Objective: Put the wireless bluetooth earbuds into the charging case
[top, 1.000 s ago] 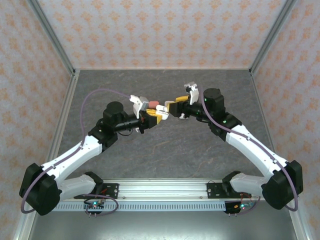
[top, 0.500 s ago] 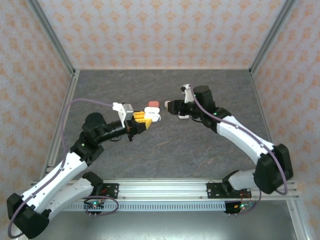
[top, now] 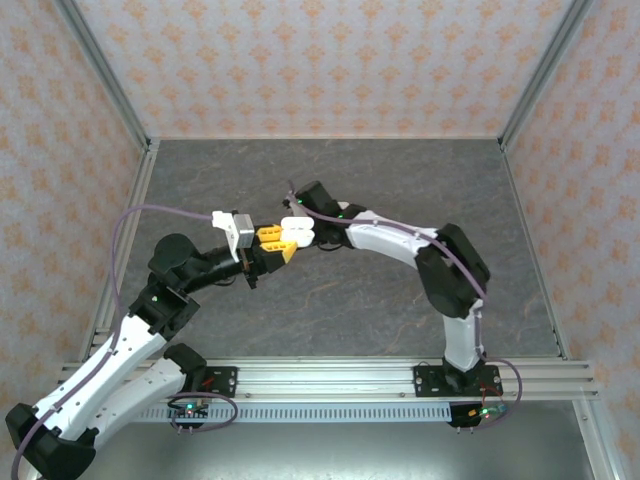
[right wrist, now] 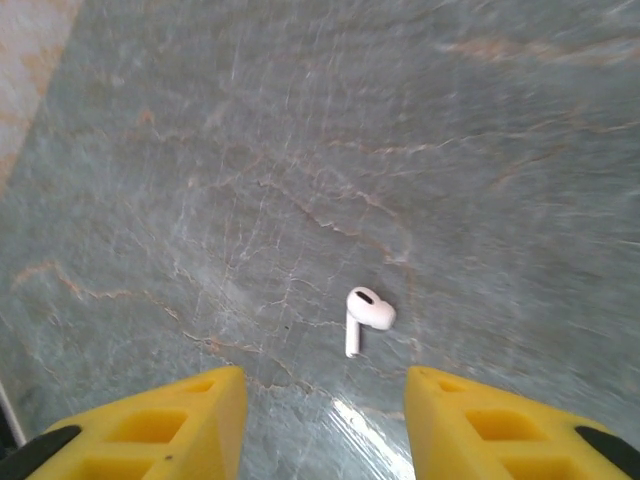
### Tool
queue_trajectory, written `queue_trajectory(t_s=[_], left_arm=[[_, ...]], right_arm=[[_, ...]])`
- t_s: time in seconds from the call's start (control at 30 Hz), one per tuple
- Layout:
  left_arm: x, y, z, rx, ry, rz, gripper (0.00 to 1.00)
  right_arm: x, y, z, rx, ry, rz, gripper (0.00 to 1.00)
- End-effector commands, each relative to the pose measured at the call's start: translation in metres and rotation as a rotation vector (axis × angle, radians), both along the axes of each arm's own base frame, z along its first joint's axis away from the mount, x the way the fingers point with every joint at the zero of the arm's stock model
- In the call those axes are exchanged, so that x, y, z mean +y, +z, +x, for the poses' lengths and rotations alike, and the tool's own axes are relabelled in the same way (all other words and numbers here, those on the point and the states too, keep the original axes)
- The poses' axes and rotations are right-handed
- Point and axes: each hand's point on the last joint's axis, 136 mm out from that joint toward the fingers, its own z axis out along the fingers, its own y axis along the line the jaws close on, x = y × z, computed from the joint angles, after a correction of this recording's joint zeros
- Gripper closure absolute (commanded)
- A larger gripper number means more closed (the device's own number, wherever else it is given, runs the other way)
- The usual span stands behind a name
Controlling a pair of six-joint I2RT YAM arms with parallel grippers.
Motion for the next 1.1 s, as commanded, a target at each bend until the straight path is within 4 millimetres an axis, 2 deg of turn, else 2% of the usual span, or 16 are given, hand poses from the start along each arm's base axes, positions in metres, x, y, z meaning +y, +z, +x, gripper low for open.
queue_trajectory(t_s=[0.0,0.17,0.33,0.53,0.7,1.07], left_arm=[[0.000,0.014,-0.010,-0.041,-0.030,-0.030,1.00],[0.001,0.013,-0.011,-0.042,-0.028,-0.031,1.00],[0.001,0.009,-0.009,-0.035,-0.025,-0.030,1.00],[0.000,0.005,-0.008,-0.026,-0.022,-0.025,1.00],[-0.001,0.002,-0.005,-0.014,-0.018,-0.017,1.00],[-0.002,0.000,-0.003,-0.007,-0.015,-0.013,1.00]], right_arm=[[0.014,-0.013,-0.003,-0.008,0.069,-0.057,0.56],[0.035,-0.039,0.004,-0.004,0.119,-0.099,0.59],[0.044,-0.057,0.010,0.011,0.151,-0.137,0.60],[0.049,-0.075,0.006,0.023,0.201,-0.188,0.61],[0.046,-0.080,0.001,0.036,0.230,-0.224,0.63],[0.020,-0.084,-0.017,0.050,0.276,-0.299,0.66]])
